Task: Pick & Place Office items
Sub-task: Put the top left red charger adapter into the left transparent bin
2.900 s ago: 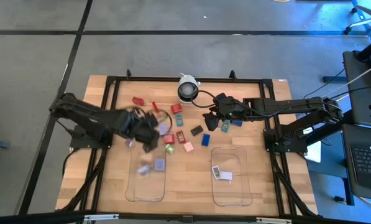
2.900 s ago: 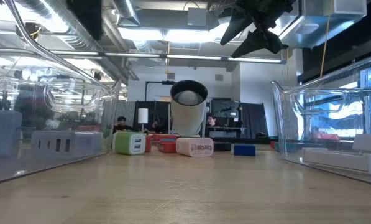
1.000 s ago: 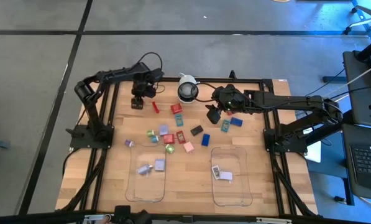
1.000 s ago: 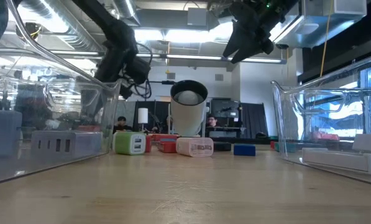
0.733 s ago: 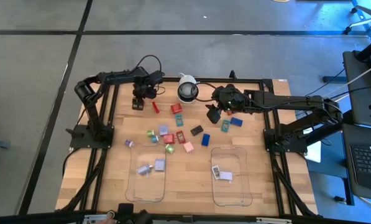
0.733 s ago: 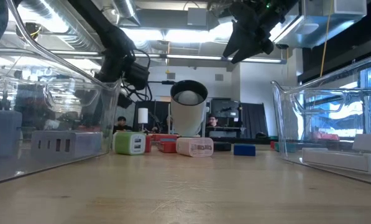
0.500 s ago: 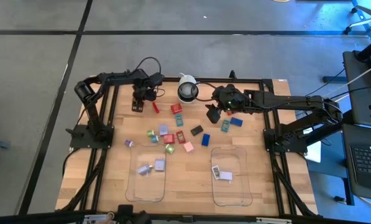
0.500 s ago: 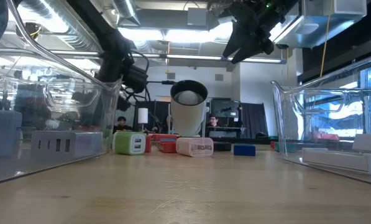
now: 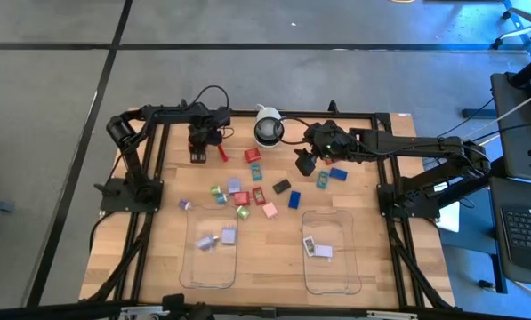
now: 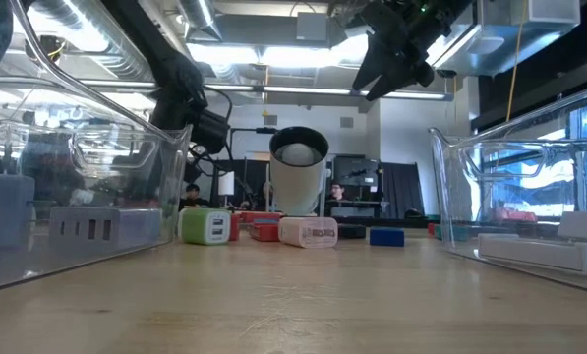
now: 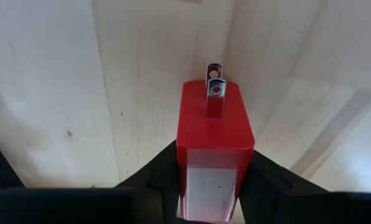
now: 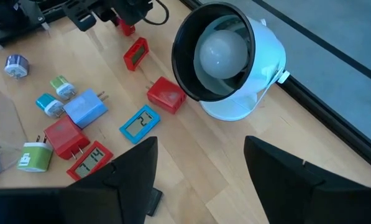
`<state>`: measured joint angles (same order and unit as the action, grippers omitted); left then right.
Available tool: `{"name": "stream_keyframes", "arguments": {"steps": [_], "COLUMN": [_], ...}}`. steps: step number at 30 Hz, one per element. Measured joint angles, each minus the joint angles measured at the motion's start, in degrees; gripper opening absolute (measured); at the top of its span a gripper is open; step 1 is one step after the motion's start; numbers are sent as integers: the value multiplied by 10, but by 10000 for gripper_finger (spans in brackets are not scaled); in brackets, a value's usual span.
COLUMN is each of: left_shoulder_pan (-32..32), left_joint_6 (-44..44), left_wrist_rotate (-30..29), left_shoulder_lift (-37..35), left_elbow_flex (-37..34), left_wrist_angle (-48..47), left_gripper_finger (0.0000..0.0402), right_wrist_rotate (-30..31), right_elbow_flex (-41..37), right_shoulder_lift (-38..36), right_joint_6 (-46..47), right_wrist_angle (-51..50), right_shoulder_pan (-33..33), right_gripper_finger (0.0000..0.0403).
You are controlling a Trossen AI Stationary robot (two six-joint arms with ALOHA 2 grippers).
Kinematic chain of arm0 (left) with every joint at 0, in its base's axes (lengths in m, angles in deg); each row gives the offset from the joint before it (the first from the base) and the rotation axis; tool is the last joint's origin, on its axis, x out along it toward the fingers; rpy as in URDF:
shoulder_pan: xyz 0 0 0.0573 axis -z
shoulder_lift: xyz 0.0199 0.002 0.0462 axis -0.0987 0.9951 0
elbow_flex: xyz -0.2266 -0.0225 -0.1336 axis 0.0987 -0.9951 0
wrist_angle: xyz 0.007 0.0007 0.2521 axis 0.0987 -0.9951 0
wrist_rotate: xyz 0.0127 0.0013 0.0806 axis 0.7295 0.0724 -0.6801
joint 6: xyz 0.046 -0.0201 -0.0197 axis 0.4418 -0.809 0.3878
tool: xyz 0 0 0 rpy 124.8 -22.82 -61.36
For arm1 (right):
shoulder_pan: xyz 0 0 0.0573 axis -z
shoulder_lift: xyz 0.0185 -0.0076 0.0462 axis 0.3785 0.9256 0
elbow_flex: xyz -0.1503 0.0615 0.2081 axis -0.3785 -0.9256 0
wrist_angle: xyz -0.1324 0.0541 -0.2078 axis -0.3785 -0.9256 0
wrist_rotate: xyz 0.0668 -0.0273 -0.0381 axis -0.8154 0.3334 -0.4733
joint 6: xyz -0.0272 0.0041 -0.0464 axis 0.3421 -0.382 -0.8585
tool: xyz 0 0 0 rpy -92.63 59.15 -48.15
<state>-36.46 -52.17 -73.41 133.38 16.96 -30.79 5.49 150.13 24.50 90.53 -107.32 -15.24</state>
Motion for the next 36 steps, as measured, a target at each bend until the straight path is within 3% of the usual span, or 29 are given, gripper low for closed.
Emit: {"name": "stream_keyframes", "arguments": {"steps": [6,12,17,20,26,32,36], "left_shoulder_pan": [2,18,62,103,203,310,364], "left_joint_6": [-84,-204,-318,-377,-441,-451,-504], "left_wrist_rotate": [10,81,163,177,129,55,4], "left_shoulder_lift": [-34,-155,-289,-354,-422,-417,-402], "left_elbow_flex": [1,7,7,8,8,9,9], "left_wrist_angle": [-4,18,125,213,380,513,548], "left_gripper_finger": [114,114,114,114,114,114,114], "right_wrist_rotate": [0,0,0,1,2,2,2], "right_elbow_flex": [0,0,0,0,0,0,0], "right_shoulder_lift": [0,0,0,0,0,0,0], "right_joint_6": [0,0,0,0,35,59,81], "right_wrist_angle": [1,1,1,4,8,8,8], "right_shoulder_pan": [0,0,0,0,0,0,0], "right_gripper_finger": [244,244,244,244,244,244,244]}}
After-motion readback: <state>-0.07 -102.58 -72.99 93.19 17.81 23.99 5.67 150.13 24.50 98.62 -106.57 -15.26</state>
